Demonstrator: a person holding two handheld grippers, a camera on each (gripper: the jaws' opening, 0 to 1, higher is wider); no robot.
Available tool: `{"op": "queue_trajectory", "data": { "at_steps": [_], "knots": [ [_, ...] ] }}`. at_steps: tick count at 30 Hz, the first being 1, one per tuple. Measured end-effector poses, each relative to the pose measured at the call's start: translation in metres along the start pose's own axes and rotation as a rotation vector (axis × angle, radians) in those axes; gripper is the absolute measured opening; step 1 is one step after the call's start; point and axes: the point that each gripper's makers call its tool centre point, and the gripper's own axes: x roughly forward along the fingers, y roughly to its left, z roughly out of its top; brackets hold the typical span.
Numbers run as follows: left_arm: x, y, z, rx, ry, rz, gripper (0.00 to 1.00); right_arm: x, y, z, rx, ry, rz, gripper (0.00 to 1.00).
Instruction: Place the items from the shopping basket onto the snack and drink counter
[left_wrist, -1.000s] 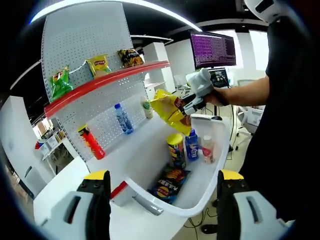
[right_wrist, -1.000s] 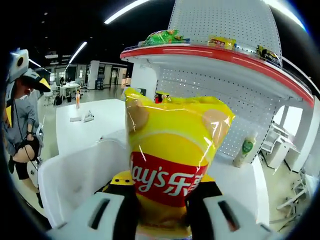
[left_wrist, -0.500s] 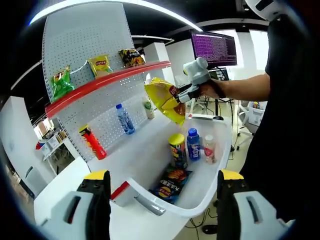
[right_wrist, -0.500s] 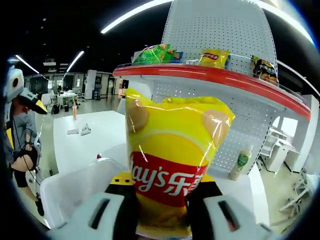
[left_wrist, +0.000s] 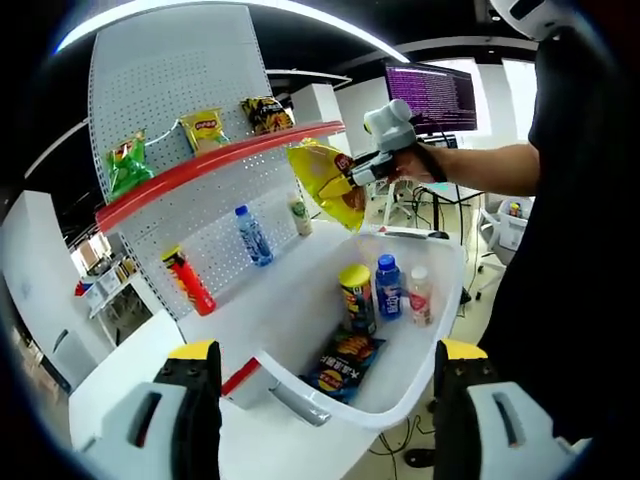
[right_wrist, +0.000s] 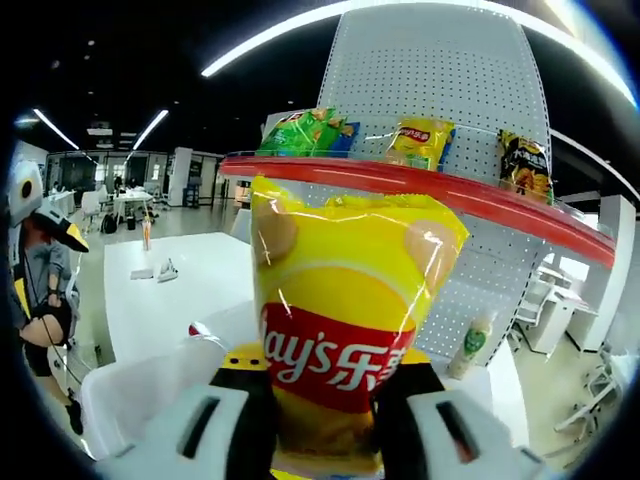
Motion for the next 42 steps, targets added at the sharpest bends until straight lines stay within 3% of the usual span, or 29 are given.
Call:
{"op": "queue_trajectory", "data": {
  "at_steps": [10,22,32,42],
  "knots": [
    [-0.006,-0.002,0.002,-0.006,-0.003,0.011,0.87,0.0,-0.01,0.024,-0.017,-0.037,-0.014,0.36],
    [-0.007,-0.004,0.0,-0.007,0.007,0.01,0.87,0.009,-0.024,0.067,-0.006,-0.109,-0.057,0.36],
    [-0.009,-0.007,-0.002,-0.01,0.011,0.015,0.87,0.021,-0.031,0.112,-0.008,-0.192,-0.076,0.36],
    [-0.011,-0.005,-0.004,-0.033,0.0,0.037,0.87,0.032,-0.053,0.164,-0.012,-0.269,-0.12,0.36]
  ]
}}
